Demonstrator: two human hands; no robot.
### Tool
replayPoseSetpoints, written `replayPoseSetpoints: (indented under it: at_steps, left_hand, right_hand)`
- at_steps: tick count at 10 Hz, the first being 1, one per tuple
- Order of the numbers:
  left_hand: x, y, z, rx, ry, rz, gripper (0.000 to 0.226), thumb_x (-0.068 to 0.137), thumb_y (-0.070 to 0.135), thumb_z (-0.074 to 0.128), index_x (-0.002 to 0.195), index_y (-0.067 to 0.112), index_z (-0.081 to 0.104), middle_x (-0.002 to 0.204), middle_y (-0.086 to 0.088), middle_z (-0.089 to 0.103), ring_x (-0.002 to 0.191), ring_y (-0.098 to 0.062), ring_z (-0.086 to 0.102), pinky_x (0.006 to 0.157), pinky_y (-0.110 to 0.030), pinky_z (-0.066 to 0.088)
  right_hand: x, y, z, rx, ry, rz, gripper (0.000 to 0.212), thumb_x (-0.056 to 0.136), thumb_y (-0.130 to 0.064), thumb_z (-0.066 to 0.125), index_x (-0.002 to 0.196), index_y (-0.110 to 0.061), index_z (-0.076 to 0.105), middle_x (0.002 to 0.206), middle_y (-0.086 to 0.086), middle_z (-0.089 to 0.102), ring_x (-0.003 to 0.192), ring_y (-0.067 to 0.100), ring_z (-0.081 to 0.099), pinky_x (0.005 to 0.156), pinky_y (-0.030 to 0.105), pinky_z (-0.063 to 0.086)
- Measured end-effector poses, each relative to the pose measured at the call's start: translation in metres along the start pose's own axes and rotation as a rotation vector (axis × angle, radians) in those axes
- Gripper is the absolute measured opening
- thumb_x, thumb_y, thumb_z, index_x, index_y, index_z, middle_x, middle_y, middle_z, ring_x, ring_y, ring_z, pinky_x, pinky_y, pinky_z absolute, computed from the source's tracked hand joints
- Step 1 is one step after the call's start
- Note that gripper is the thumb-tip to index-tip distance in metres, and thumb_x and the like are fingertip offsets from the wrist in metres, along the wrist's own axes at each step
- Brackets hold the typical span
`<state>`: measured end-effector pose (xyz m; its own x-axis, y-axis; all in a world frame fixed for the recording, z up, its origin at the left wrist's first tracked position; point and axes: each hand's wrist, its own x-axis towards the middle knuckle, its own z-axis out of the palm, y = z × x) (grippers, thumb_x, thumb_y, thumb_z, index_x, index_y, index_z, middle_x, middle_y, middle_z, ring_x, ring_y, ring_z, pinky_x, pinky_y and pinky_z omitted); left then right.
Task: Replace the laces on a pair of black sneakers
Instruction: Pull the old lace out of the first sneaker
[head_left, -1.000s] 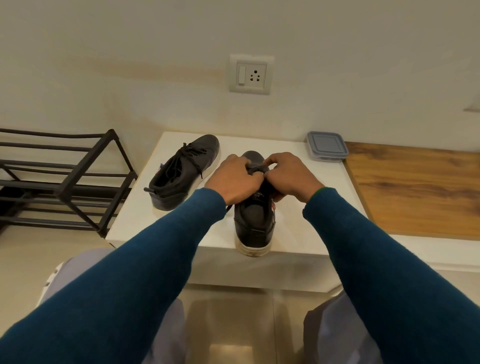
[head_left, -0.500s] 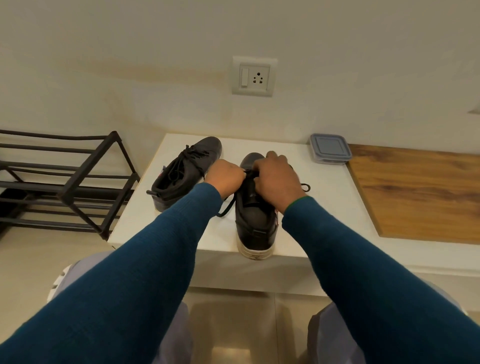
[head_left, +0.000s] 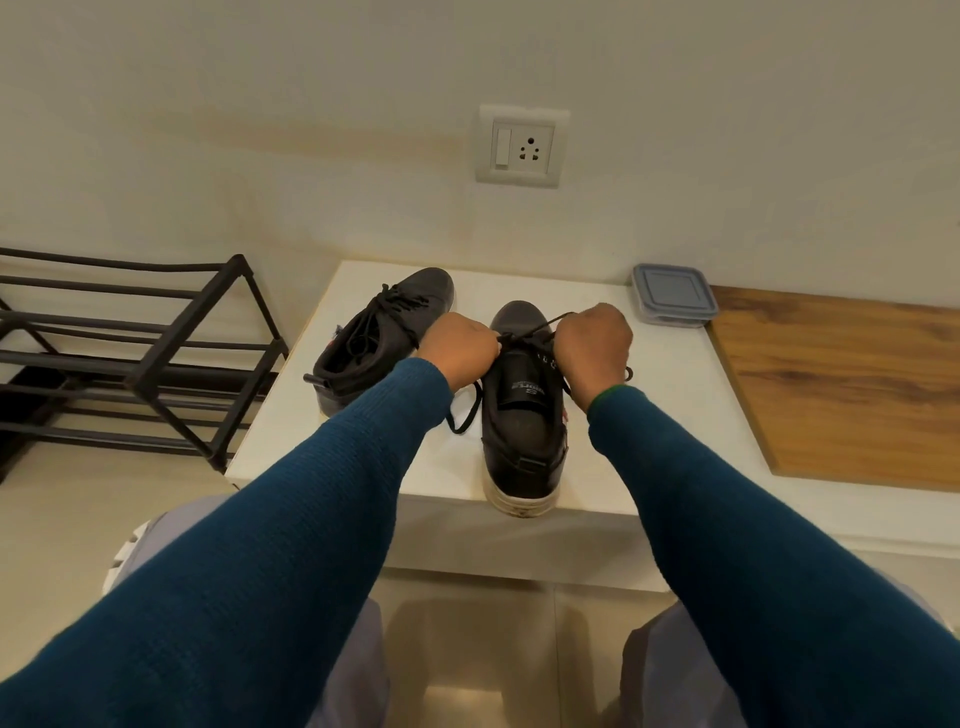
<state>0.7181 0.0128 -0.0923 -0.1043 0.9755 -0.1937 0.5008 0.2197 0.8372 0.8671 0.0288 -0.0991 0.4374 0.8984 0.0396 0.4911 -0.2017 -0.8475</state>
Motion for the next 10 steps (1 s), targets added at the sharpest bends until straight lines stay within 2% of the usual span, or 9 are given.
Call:
replayPoseSetpoints:
  at_steps: [2,3,4,5,6,7,8,9,10]
  left_hand:
    - [-0.001,0.001,-0.001,0.025,-0.005,0.003,0.01,0.091,0.013,0.056,0.088,0.015,0.065,0.102,-0.013,0.069,0.096,-0.03,0.066,0.093,-0.047,0.055]
    - [-0.003,0.003,-0.001,0.051,0.004,0.0,0.011,0.092,0.013,0.054,0.091,0.014,0.066,0.111,-0.018,0.071,0.105,-0.035,0.067,0.093,-0.047,0.055]
    - [-0.002,0.003,-0.002,0.055,0.007,0.007,0.012,0.092,0.011,0.053,0.09,0.014,0.065,0.11,-0.018,0.071,0.101,-0.033,0.066,0.093,-0.045,0.055]
    - [0.0,0.0,-0.002,0.109,-0.046,0.046,0.013,0.095,0.007,0.049,0.087,0.013,0.058,0.097,-0.016,0.064,0.088,-0.025,0.056,0.085,-0.045,0.052]
    - [0.0,-0.001,-0.003,0.108,-0.055,0.051,0.013,0.096,0.007,0.049,0.088,0.013,0.058,0.096,-0.019,0.064,0.088,-0.026,0.056,0.083,-0.04,0.05]
    - [-0.001,0.001,-0.005,0.08,-0.003,0.022,0.019,0.094,0.01,0.051,0.098,0.008,0.069,0.112,-0.02,0.07,0.102,-0.035,0.065,0.094,-0.045,0.054]
    - [0.0,0.002,-0.003,0.104,-0.027,0.032,0.015,0.094,0.008,0.05,0.094,0.01,0.065,0.108,-0.021,0.07,0.095,-0.034,0.063,0.087,-0.039,0.053]
    - [0.0,0.002,-0.003,0.097,-0.036,0.04,0.01,0.093,0.007,0.051,0.088,0.013,0.058,0.095,-0.014,0.062,0.088,-0.022,0.054,0.08,-0.036,0.048]
    - [0.0,0.003,-0.004,0.091,-0.011,0.029,0.011,0.093,0.011,0.052,0.087,0.014,0.062,0.1,-0.012,0.066,0.091,-0.023,0.059,0.089,-0.04,0.053]
  right_hand:
    - [-0.012,-0.006,0.0,-0.589,-0.244,-0.557,0.031,0.091,-0.023,0.058,0.121,-0.016,0.06,0.122,0.008,0.048,0.11,0.027,0.047,0.089,0.042,0.047]
    - [-0.016,-0.011,0.006,-0.836,-0.268,-0.657,0.023,0.095,-0.024,0.059,0.116,-0.015,0.066,0.116,0.009,0.055,0.11,0.03,0.049,0.091,0.044,0.045]
    - [-0.011,-0.014,0.001,-0.772,-0.34,-0.619,0.015,0.094,-0.025,0.062,0.105,-0.018,0.071,0.11,0.006,0.06,0.106,0.027,0.052,0.091,0.043,0.046]
    - [-0.003,-0.019,-0.014,-0.094,-0.309,-0.331,0.01,0.09,-0.019,0.065,0.086,-0.015,0.074,0.089,-0.004,0.068,0.083,0.012,0.06,0.072,0.026,0.052]
    - [0.004,-0.022,-0.026,0.422,-0.018,0.007,0.019,0.093,-0.01,0.055,0.077,-0.012,0.065,0.075,-0.006,0.058,0.065,0.009,0.051,0.052,0.018,0.045]
    - [0.004,-0.018,-0.031,0.258,0.118,-0.035,0.014,0.09,-0.01,0.051,0.099,-0.019,0.058,0.107,0.0,0.054,0.096,0.017,0.052,0.079,0.026,0.048]
    - [-0.001,-0.013,-0.02,-0.311,-0.09,-0.444,0.036,0.09,-0.021,0.058,0.126,-0.019,0.058,0.136,0.005,0.046,0.128,0.025,0.039,0.104,0.042,0.035]
    - [-0.014,-0.014,0.0,-0.801,-0.26,-0.656,0.027,0.094,-0.027,0.058,0.118,-0.018,0.067,0.126,0.007,0.054,0.124,0.03,0.042,0.104,0.049,0.033]
    - [-0.017,-0.013,0.005,-0.909,-0.266,-0.662,0.024,0.095,-0.024,0.059,0.116,-0.016,0.067,0.118,0.007,0.055,0.117,0.031,0.044,0.1,0.048,0.036]
